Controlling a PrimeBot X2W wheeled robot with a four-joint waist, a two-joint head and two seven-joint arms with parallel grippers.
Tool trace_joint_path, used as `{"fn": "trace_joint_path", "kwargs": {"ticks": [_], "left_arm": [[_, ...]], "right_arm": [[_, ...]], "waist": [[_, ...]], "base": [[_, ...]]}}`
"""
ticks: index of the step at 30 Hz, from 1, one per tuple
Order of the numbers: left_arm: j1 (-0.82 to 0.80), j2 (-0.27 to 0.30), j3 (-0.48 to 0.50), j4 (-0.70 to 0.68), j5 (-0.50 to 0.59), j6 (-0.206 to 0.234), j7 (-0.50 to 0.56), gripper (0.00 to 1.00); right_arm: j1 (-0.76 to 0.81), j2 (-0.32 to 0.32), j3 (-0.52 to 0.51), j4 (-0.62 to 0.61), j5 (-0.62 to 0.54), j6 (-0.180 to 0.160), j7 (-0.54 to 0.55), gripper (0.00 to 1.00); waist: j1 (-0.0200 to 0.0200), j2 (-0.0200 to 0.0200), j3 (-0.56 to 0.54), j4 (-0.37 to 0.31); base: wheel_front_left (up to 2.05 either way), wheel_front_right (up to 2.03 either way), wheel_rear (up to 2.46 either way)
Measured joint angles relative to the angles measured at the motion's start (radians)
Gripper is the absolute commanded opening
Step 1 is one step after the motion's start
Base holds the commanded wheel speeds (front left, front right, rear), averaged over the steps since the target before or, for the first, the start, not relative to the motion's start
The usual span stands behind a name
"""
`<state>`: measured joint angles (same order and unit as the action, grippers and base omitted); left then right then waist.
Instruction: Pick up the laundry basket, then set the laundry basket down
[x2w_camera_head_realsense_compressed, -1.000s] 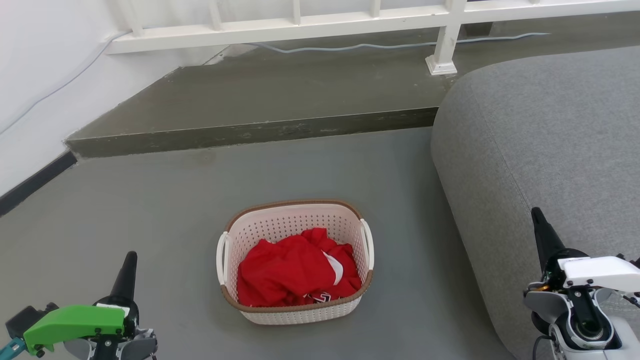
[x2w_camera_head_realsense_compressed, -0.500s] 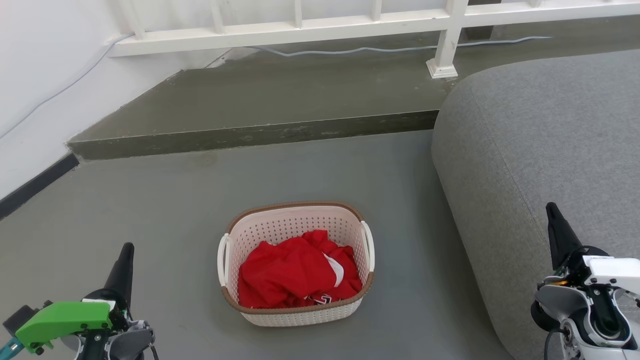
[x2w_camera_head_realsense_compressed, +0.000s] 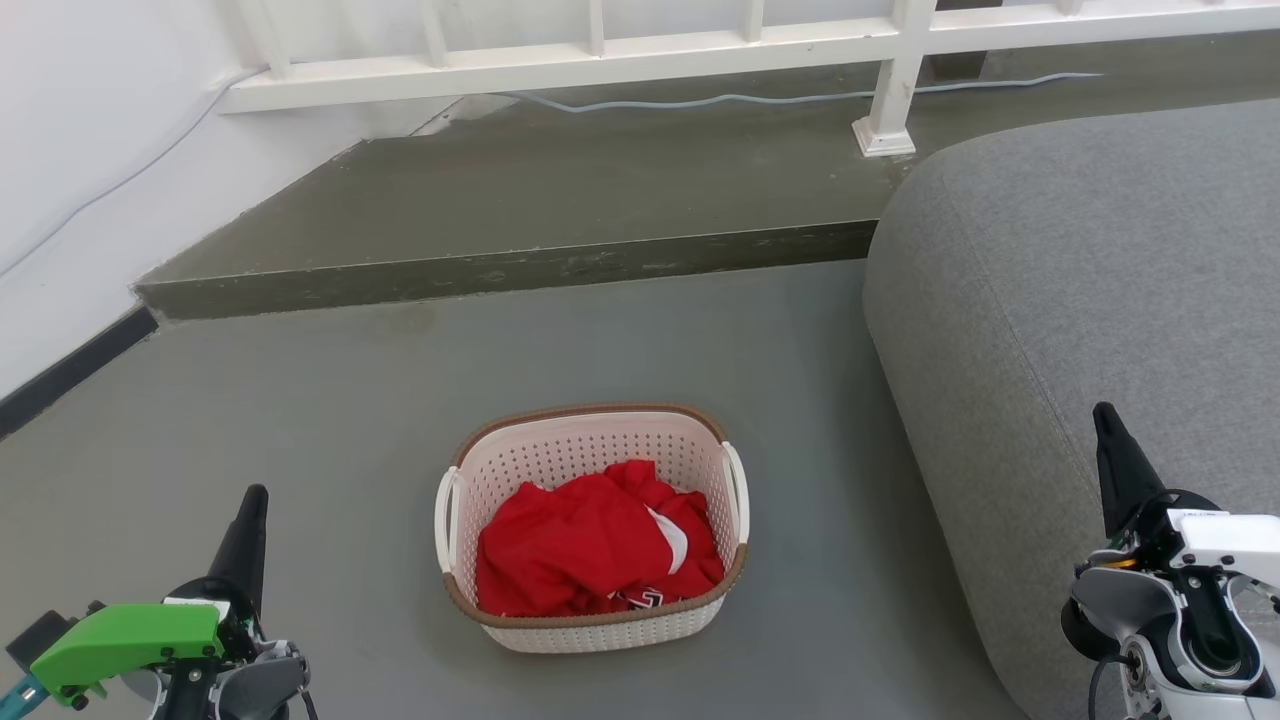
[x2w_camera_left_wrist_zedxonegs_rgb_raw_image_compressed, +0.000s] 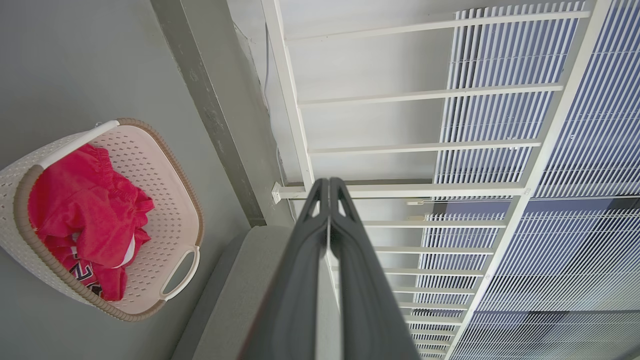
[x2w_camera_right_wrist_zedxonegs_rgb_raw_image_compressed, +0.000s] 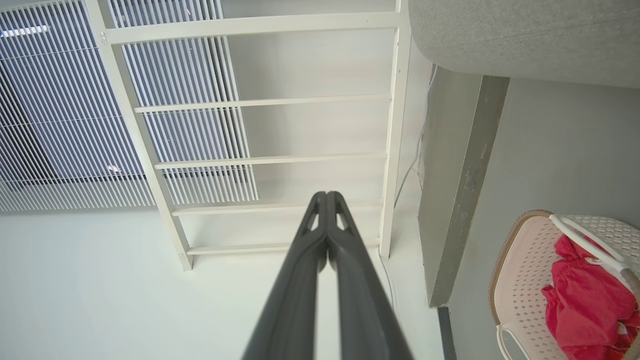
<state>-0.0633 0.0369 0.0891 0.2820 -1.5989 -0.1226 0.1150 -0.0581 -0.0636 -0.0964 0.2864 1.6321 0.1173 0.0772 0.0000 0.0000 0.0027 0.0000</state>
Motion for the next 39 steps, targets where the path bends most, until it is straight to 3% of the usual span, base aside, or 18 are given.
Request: {"fn": "trace_joint_path", "kwargs": {"ticks": [39], "left_arm": [[0.000,0.000,0.000,-0.003,0.000,0.000,0.000,0.00]], "right_arm": [[0.000,0.001,-0.002,-0.003,0.000,0.000,0.003,0.00]], "waist": [[0.0000,0.0001,0.000,0.000]], "base": [[0.00,0.00,0.00]]}}
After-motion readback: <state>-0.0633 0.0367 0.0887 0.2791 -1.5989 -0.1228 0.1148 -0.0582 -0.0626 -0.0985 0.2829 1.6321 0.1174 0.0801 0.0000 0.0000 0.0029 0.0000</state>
